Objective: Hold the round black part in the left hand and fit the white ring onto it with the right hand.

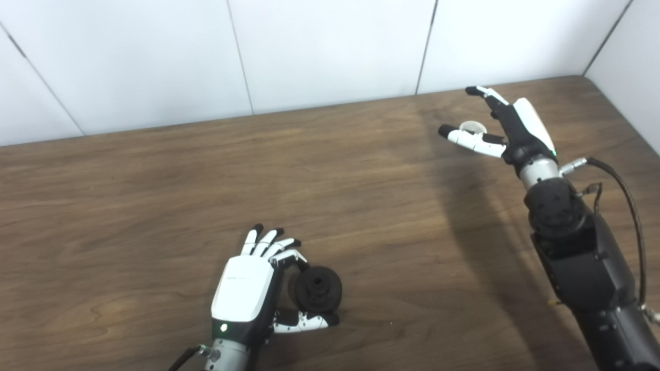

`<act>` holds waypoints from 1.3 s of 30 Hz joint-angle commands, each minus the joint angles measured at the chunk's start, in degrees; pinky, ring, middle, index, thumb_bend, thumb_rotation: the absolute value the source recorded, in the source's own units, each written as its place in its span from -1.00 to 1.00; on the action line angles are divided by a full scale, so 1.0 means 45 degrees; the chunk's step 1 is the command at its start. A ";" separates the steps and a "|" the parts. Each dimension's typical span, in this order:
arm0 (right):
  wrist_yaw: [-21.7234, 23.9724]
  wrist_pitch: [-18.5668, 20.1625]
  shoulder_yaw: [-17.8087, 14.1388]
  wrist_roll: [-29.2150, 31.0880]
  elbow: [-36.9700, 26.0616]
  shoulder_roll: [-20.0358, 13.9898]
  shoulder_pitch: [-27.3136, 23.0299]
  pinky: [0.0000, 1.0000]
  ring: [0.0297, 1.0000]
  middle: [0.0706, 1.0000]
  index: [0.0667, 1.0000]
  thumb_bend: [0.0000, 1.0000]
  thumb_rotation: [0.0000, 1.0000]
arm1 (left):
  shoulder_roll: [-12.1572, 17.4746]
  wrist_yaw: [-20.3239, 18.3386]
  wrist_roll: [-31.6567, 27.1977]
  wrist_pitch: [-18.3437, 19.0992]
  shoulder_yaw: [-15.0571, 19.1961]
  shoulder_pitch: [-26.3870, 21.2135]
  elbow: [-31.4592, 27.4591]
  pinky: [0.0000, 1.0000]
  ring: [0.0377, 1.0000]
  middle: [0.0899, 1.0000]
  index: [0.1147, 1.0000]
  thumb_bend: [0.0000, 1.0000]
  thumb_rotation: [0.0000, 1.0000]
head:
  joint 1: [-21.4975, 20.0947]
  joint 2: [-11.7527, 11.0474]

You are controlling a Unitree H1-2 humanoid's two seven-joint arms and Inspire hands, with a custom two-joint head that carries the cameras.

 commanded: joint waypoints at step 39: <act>0.2236 0.0018 0.0690 -0.3598 0.4324 -0.1295 -0.3489 0.92 1.00 0.98 0.60 0.61 -0.28 | 0.0441 -0.0686 0.0036 0.0035 0.0368 0.0433 -0.0221 1.00 0.77 0.53 -0.16 0.04 -0.88 | -0.1221 0.0066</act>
